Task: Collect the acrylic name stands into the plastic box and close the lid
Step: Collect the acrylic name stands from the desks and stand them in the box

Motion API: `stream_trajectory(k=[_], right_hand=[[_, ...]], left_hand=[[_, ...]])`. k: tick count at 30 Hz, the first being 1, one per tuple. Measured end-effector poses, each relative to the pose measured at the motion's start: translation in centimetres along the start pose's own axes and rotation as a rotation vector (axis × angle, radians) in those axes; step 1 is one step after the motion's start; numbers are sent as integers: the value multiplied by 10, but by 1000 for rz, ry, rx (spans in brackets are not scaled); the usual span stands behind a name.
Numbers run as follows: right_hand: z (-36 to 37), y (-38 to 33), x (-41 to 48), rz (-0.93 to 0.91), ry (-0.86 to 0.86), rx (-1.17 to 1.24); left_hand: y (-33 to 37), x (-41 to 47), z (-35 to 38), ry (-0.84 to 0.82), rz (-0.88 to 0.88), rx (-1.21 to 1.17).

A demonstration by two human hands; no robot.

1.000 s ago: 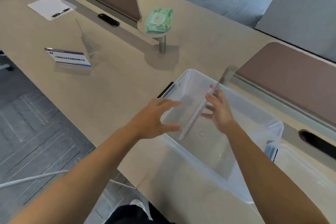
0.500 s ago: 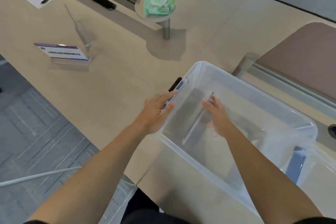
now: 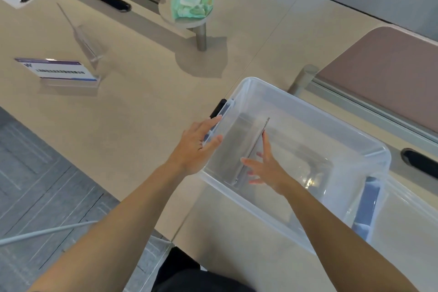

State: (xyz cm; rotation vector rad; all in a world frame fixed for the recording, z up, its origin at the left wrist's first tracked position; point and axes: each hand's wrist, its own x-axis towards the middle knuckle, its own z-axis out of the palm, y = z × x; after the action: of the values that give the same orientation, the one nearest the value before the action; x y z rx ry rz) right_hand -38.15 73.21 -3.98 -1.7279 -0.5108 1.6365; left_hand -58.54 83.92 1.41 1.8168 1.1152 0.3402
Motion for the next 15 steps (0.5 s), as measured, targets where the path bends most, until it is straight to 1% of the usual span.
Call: stream_trajectory(k=[5, 12, 15], right_hand=[[8, -9, 8, 17, -13, 26], [24, -18, 18, -65, 17, -1], [29, -22, 20, -88, 15, -3]], left_hand=[[-1, 0, -1, -12, 18, -29], [-3, 1, -1, -17, 2, -31], [-3, 0, 0, -15, -6, -72]])
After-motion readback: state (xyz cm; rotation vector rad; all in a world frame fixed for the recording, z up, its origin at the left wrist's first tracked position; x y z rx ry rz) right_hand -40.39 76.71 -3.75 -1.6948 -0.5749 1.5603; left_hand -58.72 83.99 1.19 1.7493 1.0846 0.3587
